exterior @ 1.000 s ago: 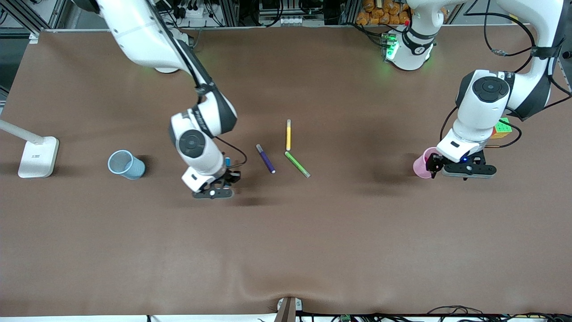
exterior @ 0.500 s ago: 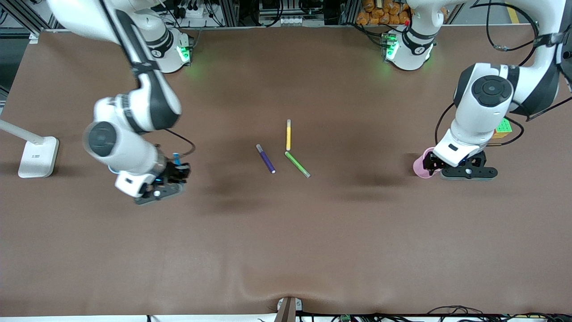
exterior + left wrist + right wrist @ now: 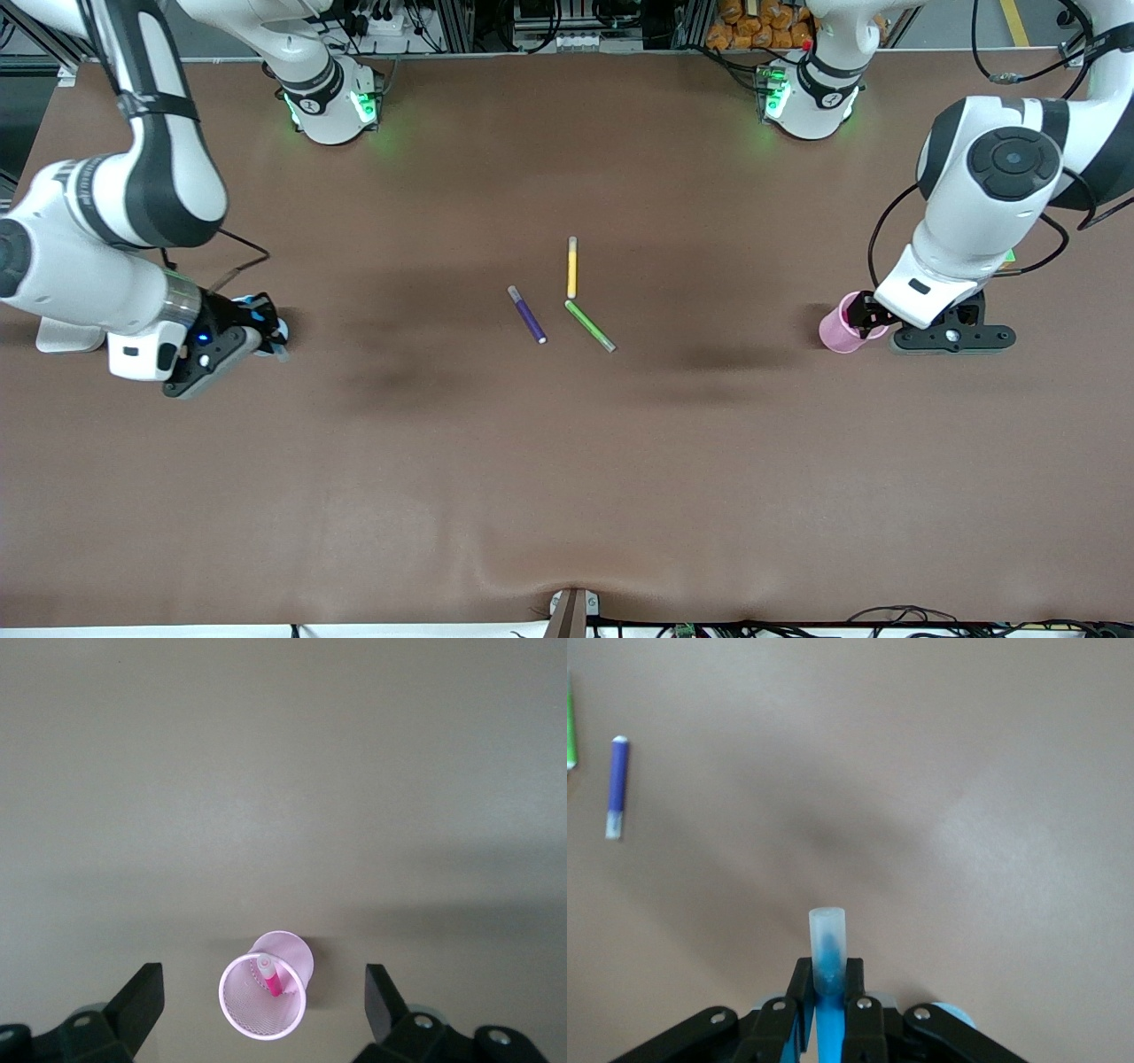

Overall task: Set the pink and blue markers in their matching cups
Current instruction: 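Carry the blue marker with the right gripper over the light blue cup, then release the blue marker into the light blue cup with the right gripper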

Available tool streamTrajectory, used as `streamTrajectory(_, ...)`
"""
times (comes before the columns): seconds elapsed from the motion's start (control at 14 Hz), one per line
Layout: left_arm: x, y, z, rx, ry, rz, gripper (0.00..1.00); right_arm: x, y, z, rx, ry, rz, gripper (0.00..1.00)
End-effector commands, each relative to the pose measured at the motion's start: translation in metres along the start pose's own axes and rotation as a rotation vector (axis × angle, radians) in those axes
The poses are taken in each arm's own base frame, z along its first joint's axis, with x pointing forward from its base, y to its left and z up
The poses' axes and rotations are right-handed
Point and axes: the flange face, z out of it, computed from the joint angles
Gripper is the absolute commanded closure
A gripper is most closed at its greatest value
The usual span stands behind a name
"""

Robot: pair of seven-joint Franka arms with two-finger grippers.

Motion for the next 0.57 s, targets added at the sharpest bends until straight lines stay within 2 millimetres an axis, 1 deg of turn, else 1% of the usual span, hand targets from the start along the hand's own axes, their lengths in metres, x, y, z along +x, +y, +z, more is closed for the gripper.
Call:
streamTrajectory(0.0,0.006,-0.007,-0.018,-0.015,-0.010,0.020,0.00,-0.034,0.007,-0.003,0.089,0.093,-0.125,1.00)
streamTrajectory(0.29,0.007,-0.013,-0.022,-0.012,-0.013,0.026,0.00,-0.079,0.043,-0.008,0.165,0.181,-0.274,1.00)
streamTrajectory(0.5,0.008,-0.019,-0.025,-0.005,-0.027,0.019,0.00,-0.108,0.062,-0.002,0.228,0.313,-0.382,1.00)
